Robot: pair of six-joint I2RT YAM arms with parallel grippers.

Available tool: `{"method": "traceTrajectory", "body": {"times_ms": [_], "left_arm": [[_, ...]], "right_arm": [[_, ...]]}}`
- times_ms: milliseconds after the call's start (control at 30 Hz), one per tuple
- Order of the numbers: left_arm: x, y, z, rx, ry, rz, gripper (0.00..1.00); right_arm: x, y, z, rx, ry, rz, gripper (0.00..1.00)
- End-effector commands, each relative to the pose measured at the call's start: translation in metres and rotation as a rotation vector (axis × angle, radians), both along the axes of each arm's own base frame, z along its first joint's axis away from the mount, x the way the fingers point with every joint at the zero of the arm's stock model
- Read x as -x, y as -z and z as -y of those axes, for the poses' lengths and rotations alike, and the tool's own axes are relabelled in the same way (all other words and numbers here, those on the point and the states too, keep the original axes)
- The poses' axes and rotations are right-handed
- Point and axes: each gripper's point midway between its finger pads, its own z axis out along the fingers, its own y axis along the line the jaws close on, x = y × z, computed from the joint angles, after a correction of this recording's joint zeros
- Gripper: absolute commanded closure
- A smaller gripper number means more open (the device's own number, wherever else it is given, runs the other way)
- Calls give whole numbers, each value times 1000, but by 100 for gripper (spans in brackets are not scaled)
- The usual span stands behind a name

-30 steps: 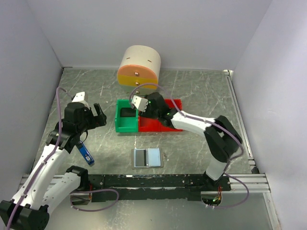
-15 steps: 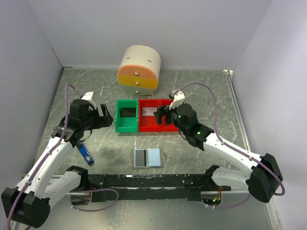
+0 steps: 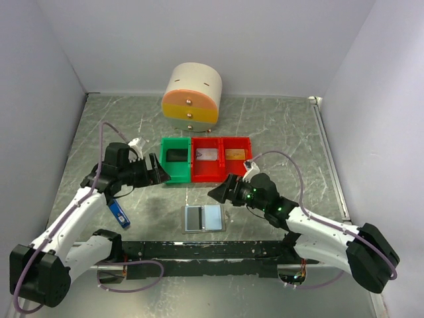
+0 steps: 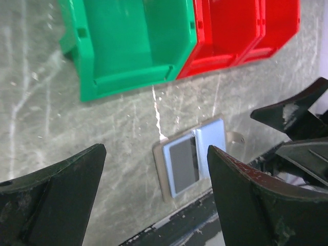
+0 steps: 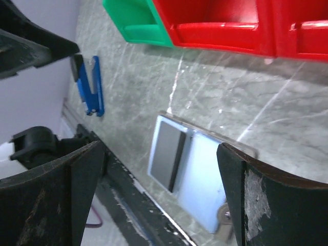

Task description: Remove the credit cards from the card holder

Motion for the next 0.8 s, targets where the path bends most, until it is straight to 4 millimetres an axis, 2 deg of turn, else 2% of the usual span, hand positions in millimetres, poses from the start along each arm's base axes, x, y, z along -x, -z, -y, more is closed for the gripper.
{"method": "traceTrajectory", "body": {"times_ms": [0,200,300,433,600,767], "left_arm": [[16,0,28,132,99,-54,9],[47,20,66,130,196,-120,16],[58,26,78,157,209,-135,22],[68,36,86,164,225,-160,28],[79,49,91,131,265,-195,35],[88,61,96,114,291,-225,44]], "right_arm": [[9,-19,-19,-143,-8,-83,9],[24,2,-26,-136,3,-155,31],[29,8,-32,-122,-3,-174,40],[34,20,-43,-85,-23,-211,53],[38,41,-50,-49,-21,-283,62],[43,50,-59,-57,-58,-314,70]]}}
